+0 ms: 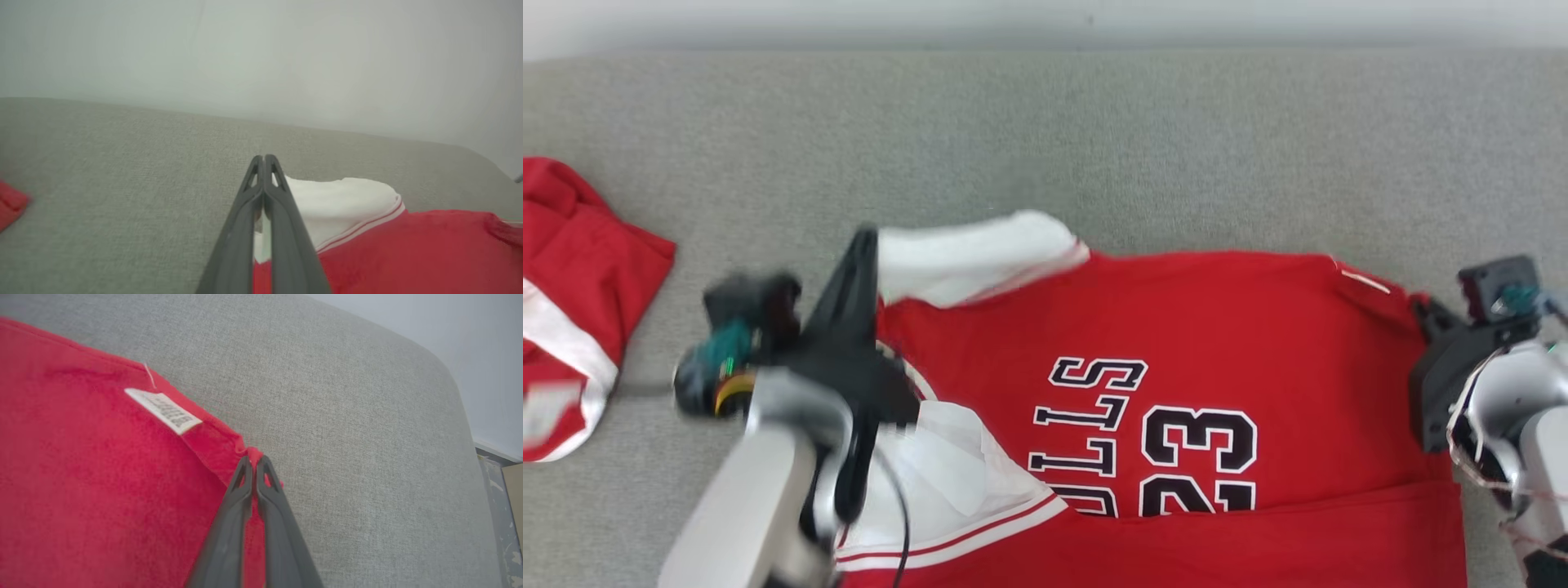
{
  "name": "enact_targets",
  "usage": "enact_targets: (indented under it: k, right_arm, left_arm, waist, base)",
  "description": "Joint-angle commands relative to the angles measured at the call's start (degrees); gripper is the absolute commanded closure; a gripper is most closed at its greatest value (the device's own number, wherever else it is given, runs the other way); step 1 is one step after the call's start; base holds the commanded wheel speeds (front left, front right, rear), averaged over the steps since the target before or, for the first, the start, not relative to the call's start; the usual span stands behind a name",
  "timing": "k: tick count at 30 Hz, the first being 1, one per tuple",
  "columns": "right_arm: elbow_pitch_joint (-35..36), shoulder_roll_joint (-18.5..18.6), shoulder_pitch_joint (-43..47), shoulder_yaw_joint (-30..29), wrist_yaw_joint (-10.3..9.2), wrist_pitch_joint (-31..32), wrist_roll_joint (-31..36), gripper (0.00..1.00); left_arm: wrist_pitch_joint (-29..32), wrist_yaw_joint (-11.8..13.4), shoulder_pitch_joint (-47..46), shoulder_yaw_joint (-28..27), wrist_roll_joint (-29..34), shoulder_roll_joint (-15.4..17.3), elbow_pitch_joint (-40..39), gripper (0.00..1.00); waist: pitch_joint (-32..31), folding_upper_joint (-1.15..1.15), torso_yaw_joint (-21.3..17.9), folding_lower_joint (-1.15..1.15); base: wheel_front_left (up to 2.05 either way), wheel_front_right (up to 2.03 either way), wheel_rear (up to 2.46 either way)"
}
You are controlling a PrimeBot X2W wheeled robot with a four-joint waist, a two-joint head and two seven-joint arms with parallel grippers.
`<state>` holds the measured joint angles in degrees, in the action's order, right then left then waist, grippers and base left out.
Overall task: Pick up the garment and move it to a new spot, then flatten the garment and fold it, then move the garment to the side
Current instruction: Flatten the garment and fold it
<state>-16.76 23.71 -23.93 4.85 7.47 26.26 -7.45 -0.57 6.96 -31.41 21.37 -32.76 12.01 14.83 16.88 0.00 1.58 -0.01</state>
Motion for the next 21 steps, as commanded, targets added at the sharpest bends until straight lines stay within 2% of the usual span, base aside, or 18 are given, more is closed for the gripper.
enact_targets:
  k: [1,5,9,21]
  right_arm:
    - [-0.1,0.5,0.7,0.4,0.03,-0.1,-0.6,1.00]
    - [-0.6,2.5,2.5,3.1,0.03,0.1,-1.8,1.00]
    - [-0.7,5.0,3.9,5.7,0.03,1.7,-3.4,1.00]
    - [0.7,10.3,6.6,11.1,0.03,6.6,-6.5,1.00]
  left_arm:
    - [0.4,0.6,2.1,-0.2,-0.1,1.0,-1.4,1.00]
    - [3.3,3.6,11.4,0.1,-1.1,2.6,-10.2,1.00]
    - [5.3,5.7,18.5,0.4,-2.0,3.3,-15.8,1.00]
    - [6.6,7.9,27.0,1.4,-3.8,3.5,-18.9,1.00]
  waist:
    - [-1.2,0.00,0.4,0.01]
    - [-3.0,0.00,0.6,0.01]
    - [-4.5,0.00,0.9,0.01]
    - [-7.2,0.00,1.4,0.01]
  base:
    - [0.00,0.00,0.00]
    - [0.00,0.00,0.00]
    - [0.00,0.00,0.00]
    - [0.00,0.00,0.00]
